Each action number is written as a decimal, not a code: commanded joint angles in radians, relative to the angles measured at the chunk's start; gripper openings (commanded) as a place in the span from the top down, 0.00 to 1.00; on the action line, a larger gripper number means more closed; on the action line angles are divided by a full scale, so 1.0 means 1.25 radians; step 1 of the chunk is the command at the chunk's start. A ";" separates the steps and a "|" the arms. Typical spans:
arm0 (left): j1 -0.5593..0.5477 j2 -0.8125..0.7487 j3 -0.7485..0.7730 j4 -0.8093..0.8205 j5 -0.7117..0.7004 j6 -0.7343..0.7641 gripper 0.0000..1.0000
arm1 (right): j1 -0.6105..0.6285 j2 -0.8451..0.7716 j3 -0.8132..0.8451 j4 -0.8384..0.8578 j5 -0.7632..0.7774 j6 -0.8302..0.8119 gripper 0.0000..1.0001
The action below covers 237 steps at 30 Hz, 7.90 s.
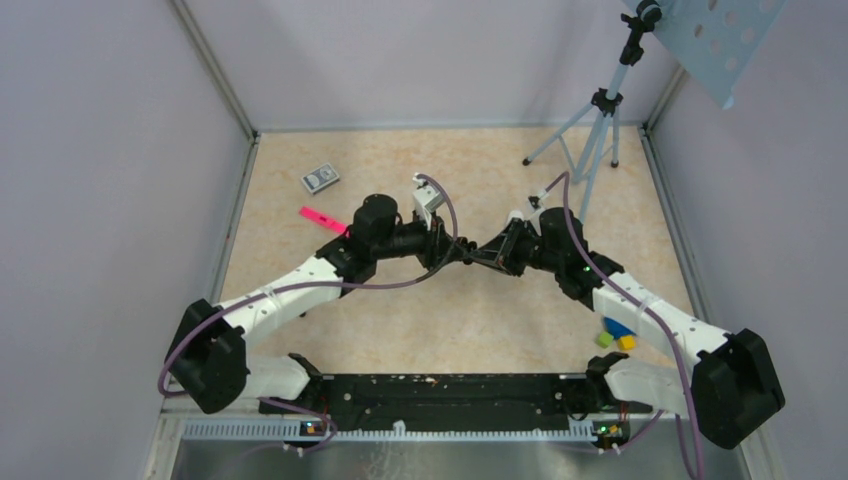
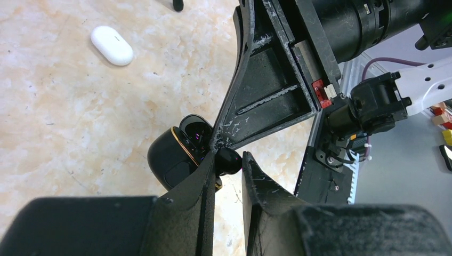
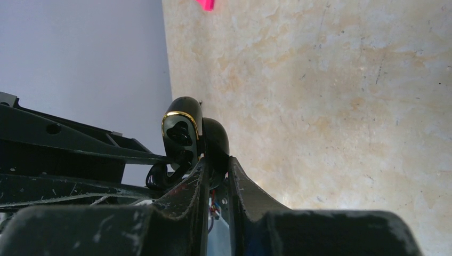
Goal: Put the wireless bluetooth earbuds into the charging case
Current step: Insert the right earbud into the right side groove of the charging case.
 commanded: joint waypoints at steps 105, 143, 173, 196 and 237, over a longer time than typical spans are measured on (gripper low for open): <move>0.018 -0.063 -0.142 0.052 0.050 -0.107 0.91 | 0.173 0.322 0.318 -0.504 0.263 -0.297 0.98; -0.046 0.077 -0.126 0.075 0.008 -0.062 0.96 | 0.194 0.323 0.407 -0.545 0.247 -0.300 0.98; -0.053 0.044 -0.088 0.019 -0.028 -0.035 0.96 | 0.196 0.319 0.395 -0.542 0.252 -0.298 0.98; -0.057 0.083 -0.097 -0.004 -0.046 -0.009 0.97 | 0.196 0.313 0.390 -0.545 0.255 -0.295 0.98; -0.098 0.136 0.004 -0.147 -0.111 0.054 0.78 | 0.206 0.318 0.415 -0.556 0.260 -0.302 0.98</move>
